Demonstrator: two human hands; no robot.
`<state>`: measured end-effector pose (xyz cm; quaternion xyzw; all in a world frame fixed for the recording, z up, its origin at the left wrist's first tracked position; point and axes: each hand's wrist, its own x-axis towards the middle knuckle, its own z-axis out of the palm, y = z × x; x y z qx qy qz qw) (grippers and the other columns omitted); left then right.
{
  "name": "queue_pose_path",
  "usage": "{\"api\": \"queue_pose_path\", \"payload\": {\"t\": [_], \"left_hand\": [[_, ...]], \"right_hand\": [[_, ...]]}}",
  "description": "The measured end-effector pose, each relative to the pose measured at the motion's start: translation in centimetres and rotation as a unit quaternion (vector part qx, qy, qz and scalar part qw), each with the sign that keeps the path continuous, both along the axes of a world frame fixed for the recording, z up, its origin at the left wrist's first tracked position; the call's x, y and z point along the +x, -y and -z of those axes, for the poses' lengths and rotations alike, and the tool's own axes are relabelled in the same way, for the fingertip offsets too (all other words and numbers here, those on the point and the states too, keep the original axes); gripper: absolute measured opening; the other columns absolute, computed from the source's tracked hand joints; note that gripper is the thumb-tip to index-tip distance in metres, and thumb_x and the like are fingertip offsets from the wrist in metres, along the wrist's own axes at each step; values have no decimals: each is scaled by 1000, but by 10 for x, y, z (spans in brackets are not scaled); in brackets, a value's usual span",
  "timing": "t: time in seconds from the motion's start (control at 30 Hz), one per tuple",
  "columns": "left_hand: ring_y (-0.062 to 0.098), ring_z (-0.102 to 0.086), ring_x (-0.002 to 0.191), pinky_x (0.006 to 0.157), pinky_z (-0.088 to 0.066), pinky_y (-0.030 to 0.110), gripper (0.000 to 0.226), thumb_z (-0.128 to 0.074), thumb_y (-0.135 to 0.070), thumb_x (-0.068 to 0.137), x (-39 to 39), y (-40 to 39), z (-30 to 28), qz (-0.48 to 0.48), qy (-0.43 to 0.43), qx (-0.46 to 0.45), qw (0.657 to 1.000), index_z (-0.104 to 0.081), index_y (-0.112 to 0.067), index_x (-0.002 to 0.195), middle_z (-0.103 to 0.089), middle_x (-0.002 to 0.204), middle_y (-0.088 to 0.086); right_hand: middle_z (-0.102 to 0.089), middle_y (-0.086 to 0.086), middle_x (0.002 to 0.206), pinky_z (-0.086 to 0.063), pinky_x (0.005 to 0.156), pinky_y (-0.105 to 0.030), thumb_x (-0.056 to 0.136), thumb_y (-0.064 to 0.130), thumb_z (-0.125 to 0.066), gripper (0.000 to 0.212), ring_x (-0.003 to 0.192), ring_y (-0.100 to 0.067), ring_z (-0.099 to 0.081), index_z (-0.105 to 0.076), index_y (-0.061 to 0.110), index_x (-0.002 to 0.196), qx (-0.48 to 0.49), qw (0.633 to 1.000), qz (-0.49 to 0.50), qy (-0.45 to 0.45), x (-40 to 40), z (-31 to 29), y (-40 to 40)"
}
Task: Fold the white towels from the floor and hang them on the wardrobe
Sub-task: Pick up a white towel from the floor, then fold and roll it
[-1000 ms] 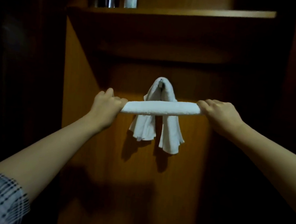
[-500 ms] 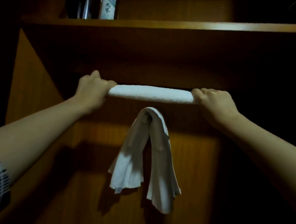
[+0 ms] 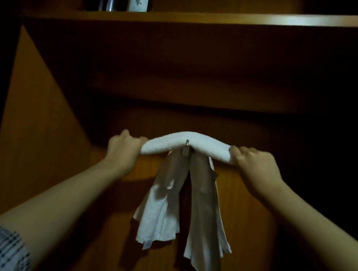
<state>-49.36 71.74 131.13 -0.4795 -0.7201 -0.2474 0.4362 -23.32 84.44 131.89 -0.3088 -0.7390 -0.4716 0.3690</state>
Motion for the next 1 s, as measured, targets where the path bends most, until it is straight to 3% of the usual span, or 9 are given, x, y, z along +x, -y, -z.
{"api": "queue_pose_path", "payload": {"t": [0.27, 0.37, 0.47, 0.53, 0.63, 0.73, 0.8, 0.93, 1.0], "left_hand": [[26, -50, 47, 41, -33, 27, 58, -81, 12, 43, 18, 16, 30, 72, -87, 63, 992, -73, -9, 96, -53, 53, 4], [26, -54, 65, 54, -34, 30, 48, -75, 7, 64, 40, 20, 40, 86, -24, 66, 994, -68, -13, 106, -55, 66, 2], [20, -52, 97, 74, -36, 25, 31, -46, -11, 96, 75, 4, 72, 97, 78, 33, 992, -52, -19, 125, -58, 104, 2], [20, -55, 100, 81, -43, 26, 21, -43, -20, 98, 90, -13, 87, 130, 157, 61, 977, -55, -17, 115, -58, 114, 6], [21, -57, 100, 82, -44, 26, 22, -46, -20, 97, 79, -34, 91, 179, 260, 90, 945, -56, -13, 116, -56, 117, 8], [18, -59, 99, 77, -43, 20, 23, -45, -20, 98, 60, -54, 89, 181, 229, 51, 955, -59, -14, 115, -55, 120, 5], [22, -53, 115, 92, -43, 25, 26, -44, -17, 99, 60, -64, 80, 162, 234, 5, 959, -58, -11, 120, -50, 133, 7], [26, -38, 129, 104, -34, 32, 33, -38, -11, 100, 69, -67, 68, 114, 228, -83, 963, -53, -6, 129, -46, 139, 12], [26, -38, 128, 102, -34, 31, 34, -40, -10, 99, 67, -61, 68, 113, 202, -118, 966, -51, -6, 131, -46, 137, 13]], "right_hand": [[-66, -12, 64, -40, 35, -24, 43, 0, -92, 53, 44, -25, -59, -70, 0, 91, -25, 994, -53, -89, 11, 34, 2], [-58, -9, 51, -33, 31, -19, 47, -6, -84, 35, 33, -20, -50, -71, 0, 79, -23, 986, -112, -123, -8, 64, 12], [-53, -4, 46, -26, 32, -15, 67, 4, -52, 19, 31, -15, -47, -70, 2, 72, -39, 976, -164, -140, -59, 102, 32], [-53, -1, 47, -25, 34, -15, 63, 0, -69, 9, 34, -12, -48, -64, 8, 65, -83, 970, -172, -150, -95, 109, 40], [-51, 0, 48, -19, 37, -15, 48, -1, -85, 35, 33, -10, -45, -55, 12, 61, -120, 963, -197, -140, -111, 100, 37], [-50, -1, 50, -2, 40, -13, 37, -6, -86, 44, 32, -11, -43, -54, 12, 61, -122, 971, -184, -95, -98, 93, 24], [-49, -3, 51, 4, 41, -15, 33, -7, -85, 45, 31, -13, -41, -54, 11, 60, -131, 976, -158, -72, -97, 88, 16], [-54, -8, 56, -21, 28, -20, 38, -4, -90, 45, 34, -16, -47, -62, 0, 73, -184, 973, -136, -37, -105, 93, -4], [-61, -15, 73, -41, 39, -29, 64, -1, -81, 36, 50, -23, -59, -61, -5, 94, -202, 969, -140, -27, -104, 93, 2]]}}
